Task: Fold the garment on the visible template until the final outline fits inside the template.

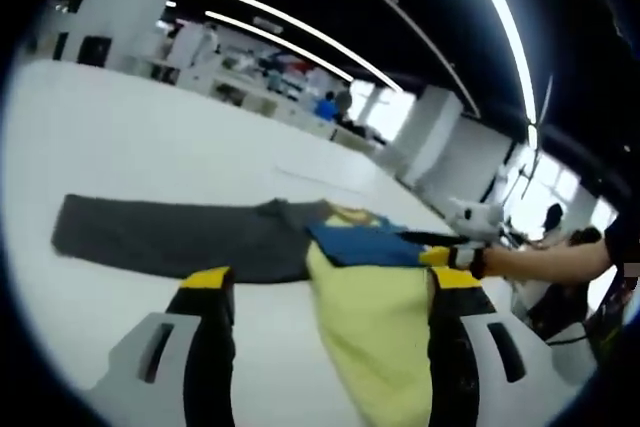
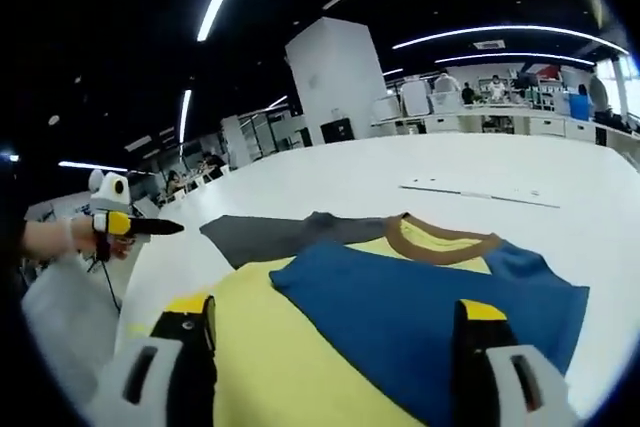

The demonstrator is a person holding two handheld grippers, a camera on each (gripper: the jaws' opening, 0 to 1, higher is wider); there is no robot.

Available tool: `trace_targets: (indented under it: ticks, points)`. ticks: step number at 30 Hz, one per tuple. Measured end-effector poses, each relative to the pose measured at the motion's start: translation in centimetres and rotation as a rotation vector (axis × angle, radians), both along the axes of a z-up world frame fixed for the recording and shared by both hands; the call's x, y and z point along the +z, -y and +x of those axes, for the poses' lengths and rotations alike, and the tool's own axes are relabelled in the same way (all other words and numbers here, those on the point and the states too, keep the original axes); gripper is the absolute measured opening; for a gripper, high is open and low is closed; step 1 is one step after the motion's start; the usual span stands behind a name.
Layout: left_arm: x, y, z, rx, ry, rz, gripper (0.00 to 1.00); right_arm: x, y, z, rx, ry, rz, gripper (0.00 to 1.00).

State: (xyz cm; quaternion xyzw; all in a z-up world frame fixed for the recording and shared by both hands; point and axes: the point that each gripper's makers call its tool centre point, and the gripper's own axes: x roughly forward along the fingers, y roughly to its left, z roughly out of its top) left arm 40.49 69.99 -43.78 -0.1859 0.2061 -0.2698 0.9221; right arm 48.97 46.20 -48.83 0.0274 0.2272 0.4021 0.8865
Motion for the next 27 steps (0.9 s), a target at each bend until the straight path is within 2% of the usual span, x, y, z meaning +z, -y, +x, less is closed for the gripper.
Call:
trace_targets:
  ticks: [2,6,19,25,27]
  points:
    - [0.0,-0.2,0.0,0.001,0.000,0.001,0.74,-0.2,0.8,-0.3,-0.003,-0.001,-0.025,1.00]
    - [-0.1,-0.5,0.2,0.005,0.001,0.009,0.74,-0.3,2.4,-0.4,-0.027,-0.003,-0.029,1.00]
    - [-1.2,-1.2,0.5,-0.012,-0.015,0.066,0.74,-0.3,6.2,-1.1,-0.110,-0.023,-0.015,1.00]
    - [-2.3,-3.0,0.7,0.015,-0.052,0.093,0.73,-0.1,7.6,-1.5,-0.149,-0.032,-0.001,0.98]
    - [-2.8,-4.5,0.9,0.055,-0.068,0.103,0.72,-0.1,8.1,-1.6,-0.159,-0.032,0.002,0.97]
